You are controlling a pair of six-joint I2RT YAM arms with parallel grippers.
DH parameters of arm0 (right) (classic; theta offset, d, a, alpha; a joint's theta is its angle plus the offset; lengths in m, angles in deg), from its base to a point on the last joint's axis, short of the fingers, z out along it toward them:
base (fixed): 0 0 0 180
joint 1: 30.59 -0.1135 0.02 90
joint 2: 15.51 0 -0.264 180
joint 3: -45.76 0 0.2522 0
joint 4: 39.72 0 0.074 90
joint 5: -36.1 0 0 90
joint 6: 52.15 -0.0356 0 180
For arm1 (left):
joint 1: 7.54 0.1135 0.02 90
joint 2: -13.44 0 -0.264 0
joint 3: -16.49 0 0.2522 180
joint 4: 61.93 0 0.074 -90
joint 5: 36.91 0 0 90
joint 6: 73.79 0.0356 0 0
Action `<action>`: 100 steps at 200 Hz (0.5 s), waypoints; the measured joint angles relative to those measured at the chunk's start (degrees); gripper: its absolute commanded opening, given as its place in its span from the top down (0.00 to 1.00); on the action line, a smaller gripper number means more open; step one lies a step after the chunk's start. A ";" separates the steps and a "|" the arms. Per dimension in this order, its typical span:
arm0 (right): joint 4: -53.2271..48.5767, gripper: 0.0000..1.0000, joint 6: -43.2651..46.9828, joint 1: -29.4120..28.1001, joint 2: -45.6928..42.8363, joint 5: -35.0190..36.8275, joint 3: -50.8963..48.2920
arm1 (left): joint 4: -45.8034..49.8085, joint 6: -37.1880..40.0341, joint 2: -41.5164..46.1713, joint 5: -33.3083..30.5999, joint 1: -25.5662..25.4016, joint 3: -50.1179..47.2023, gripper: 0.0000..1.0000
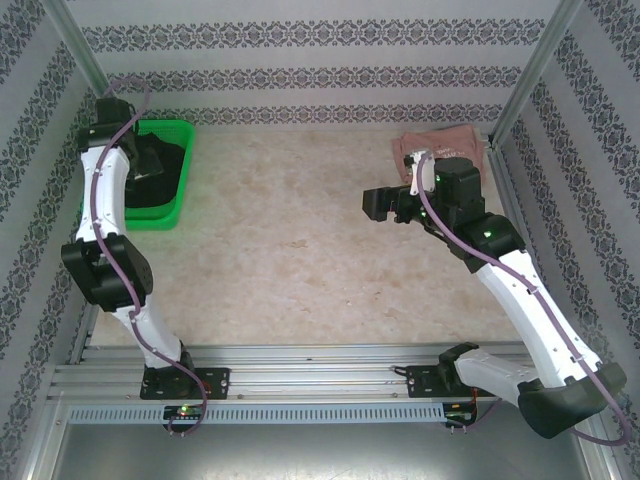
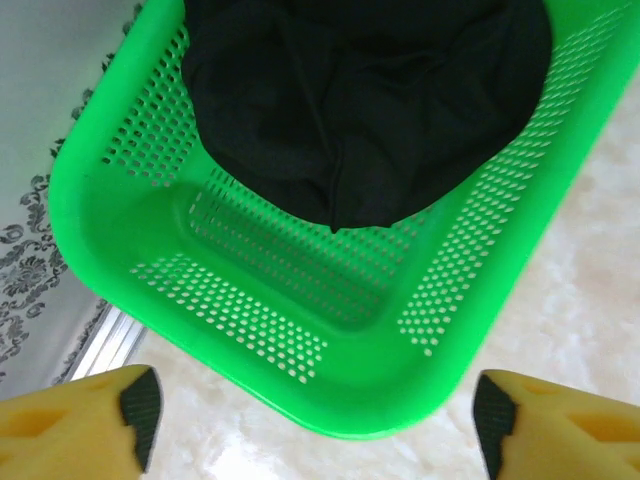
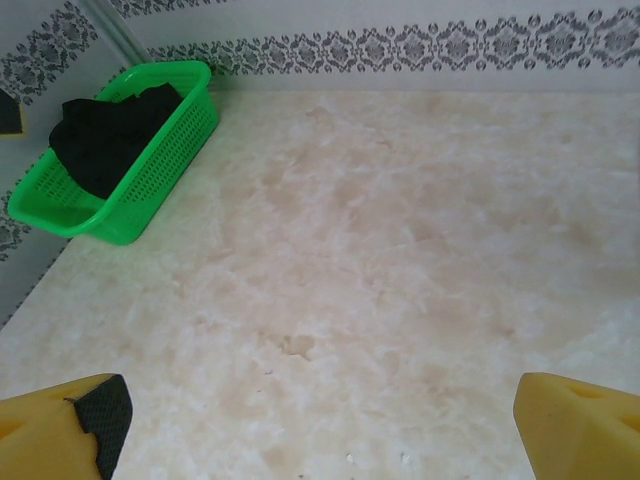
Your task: Fold and stack the t-shirts
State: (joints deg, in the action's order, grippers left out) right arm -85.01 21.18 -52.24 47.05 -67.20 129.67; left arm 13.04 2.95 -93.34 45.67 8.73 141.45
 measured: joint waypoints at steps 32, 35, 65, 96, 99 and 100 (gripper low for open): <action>-1.20 0.02 -1.95 0.00 -0.02 -0.37 0.00 | -1.33 1.29 -5.09 2.84 2.36 0.00 0.29; -1.29 0.02 -2.19 0.00 -0.02 -0.44 0.00 | -1.55 1.38 -5.49 3.21 2.60 0.00 0.30; -1.90 0.02 -4.02 -0.20 0.11 -1.38 0.09 | -4.81 1.92 -9.94 7.82 4.98 0.00 0.40; -1.92 0.02 -5.64 -0.48 1.92 -2.89 0.33 | -7.78 1.64 -14.43 13.35 7.19 0.00 0.46; -1.92 0.02 -5.77 -0.59 2.21 -2.91 0.33 | -8.13 1.60 -14.73 13.79 7.34 -0.02 0.47; -1.92 0.02 -5.81 -0.63 2.27 -2.91 0.33 | -8.24 1.51 -14.93 13.97 7.45 -0.02 0.47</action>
State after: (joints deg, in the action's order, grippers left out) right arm -86.94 15.37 -52.88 49.33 -70.11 130.00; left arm 4.80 4.46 -108.27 59.63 16.18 141.43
